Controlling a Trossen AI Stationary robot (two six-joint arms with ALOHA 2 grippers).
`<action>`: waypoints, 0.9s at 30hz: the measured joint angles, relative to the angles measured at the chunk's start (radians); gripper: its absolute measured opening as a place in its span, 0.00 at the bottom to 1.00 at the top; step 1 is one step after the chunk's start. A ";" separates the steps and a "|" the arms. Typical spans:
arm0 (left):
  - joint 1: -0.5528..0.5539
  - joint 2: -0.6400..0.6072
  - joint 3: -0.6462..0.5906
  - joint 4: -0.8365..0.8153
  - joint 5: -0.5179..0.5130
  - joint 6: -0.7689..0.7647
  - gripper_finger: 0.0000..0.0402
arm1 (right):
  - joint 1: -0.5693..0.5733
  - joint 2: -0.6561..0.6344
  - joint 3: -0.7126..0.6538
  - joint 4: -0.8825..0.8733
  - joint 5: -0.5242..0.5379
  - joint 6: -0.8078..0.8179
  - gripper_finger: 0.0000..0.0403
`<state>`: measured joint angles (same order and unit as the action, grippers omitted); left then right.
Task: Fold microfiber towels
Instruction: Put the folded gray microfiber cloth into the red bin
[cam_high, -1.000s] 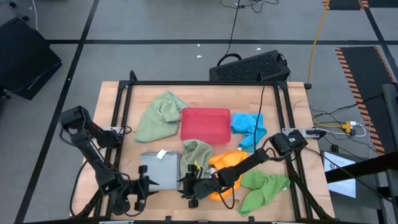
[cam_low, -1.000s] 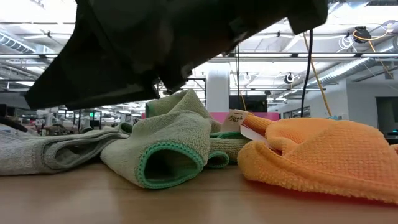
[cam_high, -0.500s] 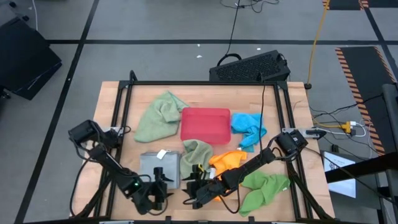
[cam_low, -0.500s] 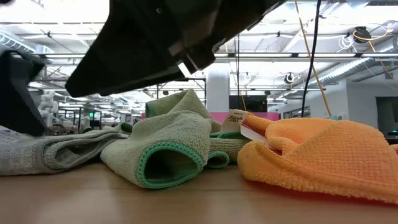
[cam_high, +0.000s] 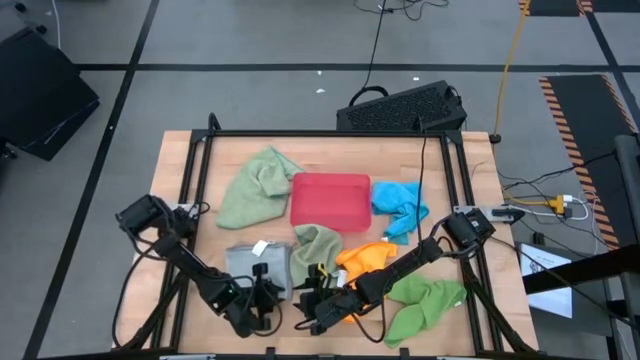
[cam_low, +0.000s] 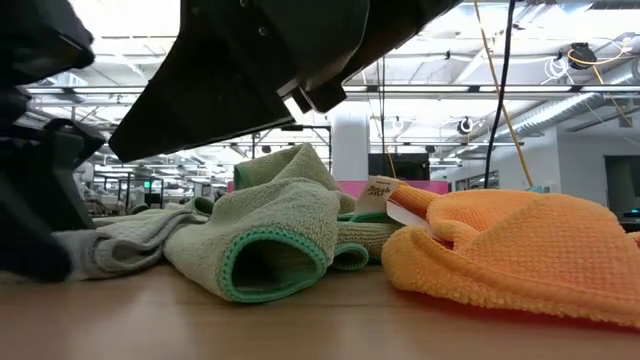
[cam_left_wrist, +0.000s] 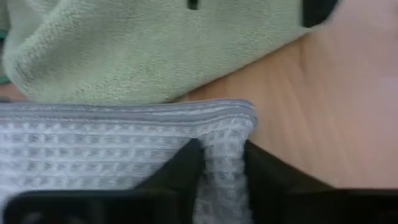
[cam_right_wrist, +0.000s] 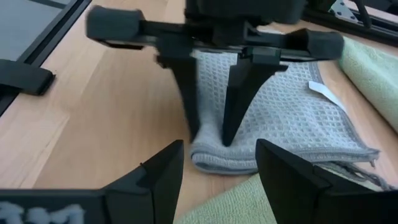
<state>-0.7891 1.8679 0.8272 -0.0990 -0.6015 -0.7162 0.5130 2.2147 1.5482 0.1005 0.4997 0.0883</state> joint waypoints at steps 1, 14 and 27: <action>0.007 0.000 -0.001 -0.005 0.002 0.009 0.17 | -0.001 0.000 0.000 0.000 -0.001 -0.003 0.48; 0.014 -0.209 -0.008 -0.042 0.042 0.071 0.03 | -0.016 0.000 -0.067 0.198 -0.039 -0.126 0.54; -0.004 -0.314 -0.007 0.010 0.059 0.140 0.06 | -0.075 0.000 -0.121 0.369 -0.096 -0.322 0.71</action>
<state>-0.7929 1.5539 0.8200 -0.0887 -0.5424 -0.5762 0.4385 2.2150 1.4271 0.4693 0.4042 -0.2333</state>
